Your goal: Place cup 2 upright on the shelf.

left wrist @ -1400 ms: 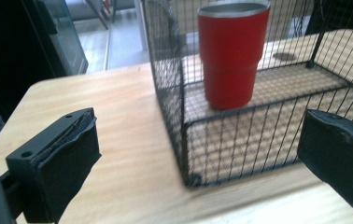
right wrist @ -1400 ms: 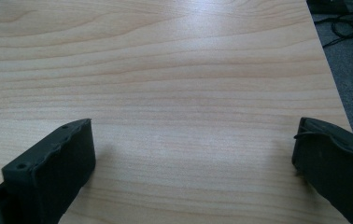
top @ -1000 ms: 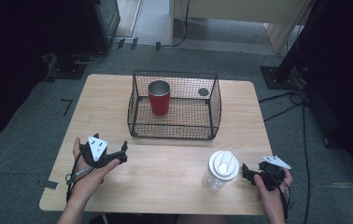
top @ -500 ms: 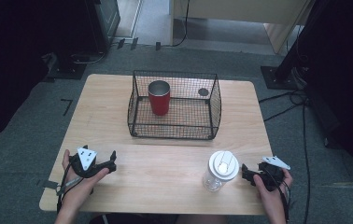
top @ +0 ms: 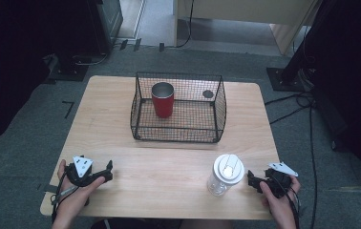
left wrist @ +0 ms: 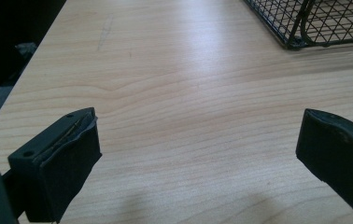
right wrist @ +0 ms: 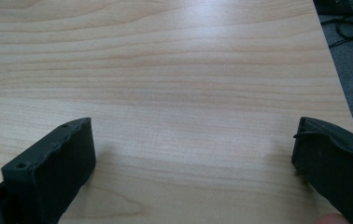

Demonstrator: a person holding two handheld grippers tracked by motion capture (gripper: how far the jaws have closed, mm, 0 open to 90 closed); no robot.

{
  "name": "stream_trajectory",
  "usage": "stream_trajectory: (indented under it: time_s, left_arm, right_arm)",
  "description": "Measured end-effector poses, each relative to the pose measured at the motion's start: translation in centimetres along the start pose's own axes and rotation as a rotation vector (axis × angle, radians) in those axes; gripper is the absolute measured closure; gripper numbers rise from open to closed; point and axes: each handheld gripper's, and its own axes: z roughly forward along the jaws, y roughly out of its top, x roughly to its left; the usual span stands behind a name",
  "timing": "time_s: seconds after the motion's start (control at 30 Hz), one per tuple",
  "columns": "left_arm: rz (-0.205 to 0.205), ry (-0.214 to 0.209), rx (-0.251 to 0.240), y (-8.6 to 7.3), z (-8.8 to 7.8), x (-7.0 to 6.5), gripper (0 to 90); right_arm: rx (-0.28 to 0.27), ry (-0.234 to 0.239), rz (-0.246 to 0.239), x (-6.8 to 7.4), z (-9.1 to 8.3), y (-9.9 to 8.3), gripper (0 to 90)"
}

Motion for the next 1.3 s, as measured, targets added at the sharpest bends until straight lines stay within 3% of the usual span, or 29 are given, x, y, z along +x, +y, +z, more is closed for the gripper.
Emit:
stream_trajectory:
  time_s: [0.17,0.33,0.43,0.53,0.57,0.63,0.77,0.97,1.1,1.3]
  left_arm:
    - [-0.017,0.002,0.032,0.1,0.2,0.2,0.5]
    - [-0.031,-0.01,0.07,0.1,0.5,0.3,0.5]
    - [-0.018,-0.017,0.102,0.2,0.7,0.2,0.5]
    - [0.029,-0.029,0.191,0.2,1.2,-0.1,0.5]
    - [0.052,-0.03,0.238,0.2,1.4,-0.1,0.5]
    - [0.012,-0.066,0.263,0.3,1.7,0.0,0.3]
    - [-0.002,-0.072,0.265,0.3,1.8,0.0,0.3]
    - [-0.003,-0.068,0.266,0.3,1.8,0.0,0.2]
    - [-0.003,-0.067,0.267,0.4,1.8,0.0,0.2]
    - [-0.003,-0.068,0.267,0.4,1.8,0.0,0.2]
  right_arm:
    - [-0.001,0.042,-0.043,0.4,-0.3,-0.4,0.0]
    - [-0.019,0.038,-0.094,1.3,-0.9,-0.6,0.0]
    - [-0.026,0.083,-0.098,1.8,-1.6,-0.5,0.0]
    - [-0.039,0.124,-0.097,2.3,-2.3,-0.4,0.0]
    - [-0.044,0.126,-0.119,2.6,-2.5,-0.3,0.0]
    - [-0.055,0.115,-0.16,3.3,-2.9,-0.3,0.0]
    - [-0.073,0.164,-0.188,4.2,-3.8,-0.4,0.0]
    - [-0.091,0.234,-0.19,4.7,-5.3,-0.2,0.0]
    - [-0.096,0.258,-0.235,5.1,-6.0,-0.5,0.0]
    - [-0.085,0.284,-0.247,5.7,-6.8,-0.7,0.0]
